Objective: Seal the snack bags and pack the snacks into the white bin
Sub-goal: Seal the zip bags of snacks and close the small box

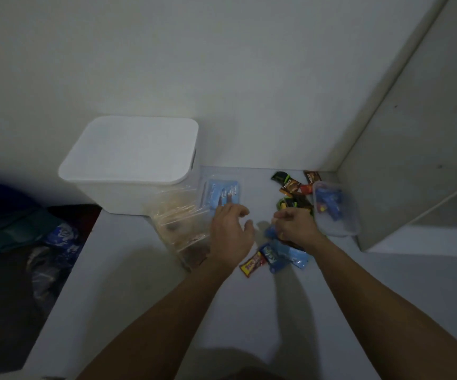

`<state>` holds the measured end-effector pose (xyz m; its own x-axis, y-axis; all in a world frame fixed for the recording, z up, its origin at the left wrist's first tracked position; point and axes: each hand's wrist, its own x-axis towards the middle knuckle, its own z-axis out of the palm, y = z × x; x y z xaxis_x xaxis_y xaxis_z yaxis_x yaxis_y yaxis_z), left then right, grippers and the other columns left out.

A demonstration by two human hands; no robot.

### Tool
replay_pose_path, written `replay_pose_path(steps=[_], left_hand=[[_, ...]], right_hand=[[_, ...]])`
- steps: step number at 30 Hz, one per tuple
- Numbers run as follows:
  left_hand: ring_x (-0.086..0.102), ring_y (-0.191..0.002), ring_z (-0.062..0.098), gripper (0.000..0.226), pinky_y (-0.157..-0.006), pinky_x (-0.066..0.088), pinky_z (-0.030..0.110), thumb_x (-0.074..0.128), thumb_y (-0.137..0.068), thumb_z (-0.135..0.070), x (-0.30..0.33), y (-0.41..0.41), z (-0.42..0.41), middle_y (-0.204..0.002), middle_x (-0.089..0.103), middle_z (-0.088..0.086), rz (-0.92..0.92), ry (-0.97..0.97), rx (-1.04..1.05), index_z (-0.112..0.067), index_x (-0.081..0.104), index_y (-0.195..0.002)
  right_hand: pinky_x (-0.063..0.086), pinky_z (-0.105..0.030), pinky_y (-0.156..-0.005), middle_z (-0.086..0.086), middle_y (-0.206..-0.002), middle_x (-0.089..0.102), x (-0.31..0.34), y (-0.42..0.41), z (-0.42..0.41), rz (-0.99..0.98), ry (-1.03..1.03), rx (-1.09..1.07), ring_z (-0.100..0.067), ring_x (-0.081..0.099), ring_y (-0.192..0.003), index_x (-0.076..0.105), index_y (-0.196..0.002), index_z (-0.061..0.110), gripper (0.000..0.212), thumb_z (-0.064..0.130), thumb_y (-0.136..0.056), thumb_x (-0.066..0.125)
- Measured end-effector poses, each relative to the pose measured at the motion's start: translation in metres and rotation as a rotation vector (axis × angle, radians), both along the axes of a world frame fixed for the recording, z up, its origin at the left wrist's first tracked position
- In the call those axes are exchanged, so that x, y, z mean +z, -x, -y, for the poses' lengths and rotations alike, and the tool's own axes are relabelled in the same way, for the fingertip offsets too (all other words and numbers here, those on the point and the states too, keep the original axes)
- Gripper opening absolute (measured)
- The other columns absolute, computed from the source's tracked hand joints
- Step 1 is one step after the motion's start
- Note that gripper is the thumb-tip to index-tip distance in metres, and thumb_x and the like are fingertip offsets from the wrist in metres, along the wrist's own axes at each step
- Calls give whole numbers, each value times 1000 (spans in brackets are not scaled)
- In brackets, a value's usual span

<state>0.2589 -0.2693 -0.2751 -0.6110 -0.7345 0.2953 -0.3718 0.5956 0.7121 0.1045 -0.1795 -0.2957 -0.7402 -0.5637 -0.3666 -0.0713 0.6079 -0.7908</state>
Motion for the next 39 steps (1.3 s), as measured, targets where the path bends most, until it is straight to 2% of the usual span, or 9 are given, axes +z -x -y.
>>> replay_pose_path(steps=[6,9,12,19,24,28,32,35,39], left_hand=[[58,-98,19,18,-84,48,32,65,-82,-19,-15,54,-16,-103,65,3,225,-212,-186,-13,66,-99],[60,-94,21,15,-81,47,30,63,-83,-16,-16,78,-25,-101,67,7,269,-275,-209,-11,66,-96],[63,-91,21,16,-77,46,26,65,-83,-17,-22,101,-34,-98,70,8,333,-375,-235,-12,66,-98],[61,-106,24,27,-83,45,25,56,-88,-9,-35,154,-54,-113,67,10,413,-471,-321,-9,63,-114],[58,-102,21,35,-87,48,31,56,-89,-8,-40,189,-55,-120,62,8,396,-632,-300,-8,56,-124],[61,-98,23,27,-83,51,33,54,-86,-2,-48,206,-53,-108,66,11,362,-796,-248,-3,62,-112],[66,-86,28,16,-74,55,36,58,-82,1,-50,212,-49,-91,70,14,282,-816,-132,0,68,-94],[65,-81,20,13,-62,52,23,66,-84,-12,-46,209,-44,-88,71,8,249,-791,-61,-6,71,-95],[64,-76,20,14,-71,56,33,67,-85,-16,-36,198,-27,-82,67,3,122,-779,90,-9,69,-96]], right_hand=[[50,-34,-87,-8,-92,69,2,43,-43,-128,-89,-171,-24,64,-94,68,-83,15,4,18,-80,70],[48,-34,-88,-11,-104,68,1,62,-64,-127,-144,-290,-24,61,-94,70,-97,10,17,17,-82,69],[46,-34,-91,-14,-120,64,-2,79,-80,-143,-241,-354,-30,60,-108,62,-118,7,38,22,-83,68],[45,-36,-95,-19,-132,53,-13,104,-91,-133,-350,-259,-35,54,-118,46,-132,5,61,20,-77,70],[47,-38,-91,-20,-127,57,-18,116,-84,-93,-399,-272,-37,57,-115,43,-131,6,58,25,-80,66],[49,-37,-87,-20,-122,60,-21,123,-80,-66,-438,-316,-37,59,-111,48,-126,6,50,23,-82,63],[47,-31,-75,-18,-113,66,-18,128,-78,-48,-481,-339,-34,64,-102,61,-111,0,36,27,-88,62],[55,-36,-79,-16,-105,67,-9,135,-74,-12,-426,-323,-30,64,-90,64,-106,1,35,29,-84,68],[57,-46,-83,-12,-94,63,11,135,-55,36,-306,-226,-27,64,-89,55,-84,10,25,19,-76,77]])
